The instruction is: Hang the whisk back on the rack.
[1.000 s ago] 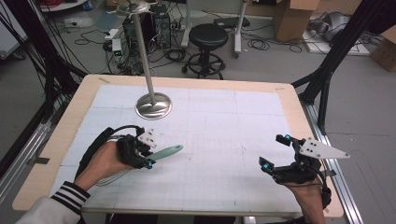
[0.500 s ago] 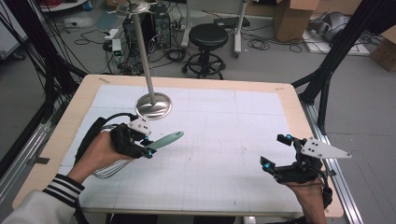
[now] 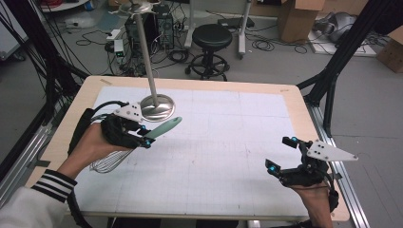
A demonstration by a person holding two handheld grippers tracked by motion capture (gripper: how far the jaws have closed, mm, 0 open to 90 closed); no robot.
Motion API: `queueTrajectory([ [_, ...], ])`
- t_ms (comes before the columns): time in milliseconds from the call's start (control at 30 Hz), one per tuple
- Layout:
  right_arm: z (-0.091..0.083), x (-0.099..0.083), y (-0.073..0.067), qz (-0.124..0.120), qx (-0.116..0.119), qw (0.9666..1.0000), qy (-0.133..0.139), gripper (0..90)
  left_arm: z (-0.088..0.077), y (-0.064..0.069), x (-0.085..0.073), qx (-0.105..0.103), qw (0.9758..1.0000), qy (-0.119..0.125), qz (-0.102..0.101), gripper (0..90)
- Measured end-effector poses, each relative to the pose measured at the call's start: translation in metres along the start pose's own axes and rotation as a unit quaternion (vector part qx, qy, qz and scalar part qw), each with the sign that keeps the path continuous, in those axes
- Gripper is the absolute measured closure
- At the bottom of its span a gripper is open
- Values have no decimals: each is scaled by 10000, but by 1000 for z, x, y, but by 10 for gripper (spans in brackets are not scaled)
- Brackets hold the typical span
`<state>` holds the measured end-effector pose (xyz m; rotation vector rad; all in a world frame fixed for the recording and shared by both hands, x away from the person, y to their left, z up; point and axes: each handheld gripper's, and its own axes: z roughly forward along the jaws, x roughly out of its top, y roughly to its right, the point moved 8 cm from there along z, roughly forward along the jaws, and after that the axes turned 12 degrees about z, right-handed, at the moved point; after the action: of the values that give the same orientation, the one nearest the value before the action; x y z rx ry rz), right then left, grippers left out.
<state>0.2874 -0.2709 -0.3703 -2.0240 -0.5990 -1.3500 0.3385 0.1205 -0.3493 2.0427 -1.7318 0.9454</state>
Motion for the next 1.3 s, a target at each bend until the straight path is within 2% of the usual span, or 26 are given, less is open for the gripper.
queueTrajectory([
  [133, 0, -1, 1, 15, 9, 10000, -14, 4, -11, -5, 4, 70, 9999, 109, 49, 695],
  [233, 0, -1, 2, 26, -7, 10000, -10, 4, -19, -8, 7, 62, 9995, 308, -19, 695],
  [433, 0, -2, 1, 35, 16, 10000, -2, 4, -33, -16, 7, 90, 9991, 413, -98, 695],
  [667, 0, -1, 0, 39, 25, 10000, 1, 4, -49, -27, 9, 28, 9972, 745, -14, 695],
  [700, 0, -1, 0, 37, 35, 10000, 3, 3, -51, -28, 9, -46, 9968, 800, 19, 695],
  [767, 1, -2, 1, 33, 24, 10000, -8, 3, -55, -32, 9, -18, 9959, 904, 86, 695],
  [800, 1, -2, 1, 20, 21, 10000, -16, 3, -57, -33, 9, -84, 9956, 928, 116, 695],
  [1000, 0, -2, 2, 42, 5, 10000, -11, 4, -68, -50, 8, 17, 9930, 1177, -48, 695],
  [1133, -3, 0, 3, 11, -39, 10000, 9, 4, -76, -59, 6, 103, 9922, 1243, -33, 695],
  [1300, -4, 1, 3, 23, -37, 10000, 27, 3, -86, -70, 6, 207, 9905, 1352, -147, 695],
])
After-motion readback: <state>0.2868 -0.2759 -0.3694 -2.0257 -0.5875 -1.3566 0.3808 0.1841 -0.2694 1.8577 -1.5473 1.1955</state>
